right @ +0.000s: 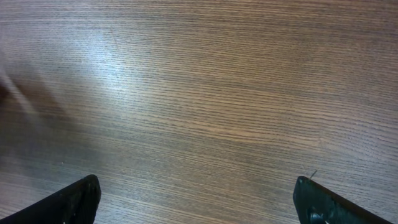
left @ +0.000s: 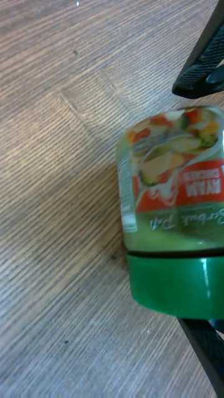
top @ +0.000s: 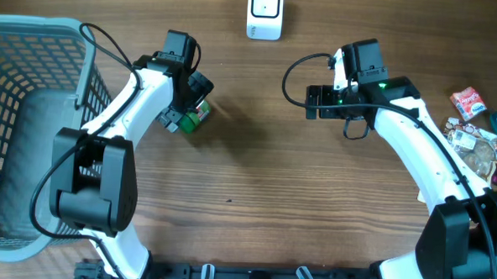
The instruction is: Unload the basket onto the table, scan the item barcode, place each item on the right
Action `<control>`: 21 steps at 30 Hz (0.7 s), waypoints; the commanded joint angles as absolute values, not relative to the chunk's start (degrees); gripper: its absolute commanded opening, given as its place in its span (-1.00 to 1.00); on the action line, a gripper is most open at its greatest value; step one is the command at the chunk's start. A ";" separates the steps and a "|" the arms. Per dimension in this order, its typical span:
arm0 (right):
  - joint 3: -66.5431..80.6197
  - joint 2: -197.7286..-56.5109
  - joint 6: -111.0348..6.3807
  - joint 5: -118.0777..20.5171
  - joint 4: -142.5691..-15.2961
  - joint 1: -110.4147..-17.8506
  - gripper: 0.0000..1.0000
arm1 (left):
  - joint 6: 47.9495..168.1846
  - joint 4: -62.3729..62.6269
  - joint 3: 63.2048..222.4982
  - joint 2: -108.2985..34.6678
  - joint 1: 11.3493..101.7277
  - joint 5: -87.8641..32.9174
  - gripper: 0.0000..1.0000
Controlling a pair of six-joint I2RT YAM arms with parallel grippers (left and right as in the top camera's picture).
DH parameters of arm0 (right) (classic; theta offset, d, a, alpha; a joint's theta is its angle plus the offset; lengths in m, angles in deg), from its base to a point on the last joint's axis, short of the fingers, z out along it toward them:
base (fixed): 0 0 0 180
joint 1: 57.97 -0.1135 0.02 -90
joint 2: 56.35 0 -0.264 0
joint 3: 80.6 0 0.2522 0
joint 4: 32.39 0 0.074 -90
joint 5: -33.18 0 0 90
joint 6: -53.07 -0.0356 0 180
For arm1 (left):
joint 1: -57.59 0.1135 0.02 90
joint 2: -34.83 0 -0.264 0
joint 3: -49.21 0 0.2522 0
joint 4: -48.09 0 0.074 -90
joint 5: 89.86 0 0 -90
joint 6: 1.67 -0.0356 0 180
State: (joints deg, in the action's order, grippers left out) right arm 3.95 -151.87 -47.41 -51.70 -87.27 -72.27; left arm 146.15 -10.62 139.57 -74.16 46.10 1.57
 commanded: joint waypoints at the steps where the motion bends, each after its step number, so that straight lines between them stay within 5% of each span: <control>1: 5.04 -151.79 -47.58 -50.74 -87.12 -72.14 1.00 | 147.51 -12.32 140.12 -74.86 47.48 2.14 1.00; 21: 5.04 -151.79 -47.56 -50.32 -86.86 -72.14 1.00 | 145.43 -14.75 140.08 -77.87 47.81 -1.42 1.00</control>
State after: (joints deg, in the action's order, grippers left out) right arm 3.95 -151.87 -47.39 -51.26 -87.21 -72.27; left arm 146.07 -14.48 139.57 -75.71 47.26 0.81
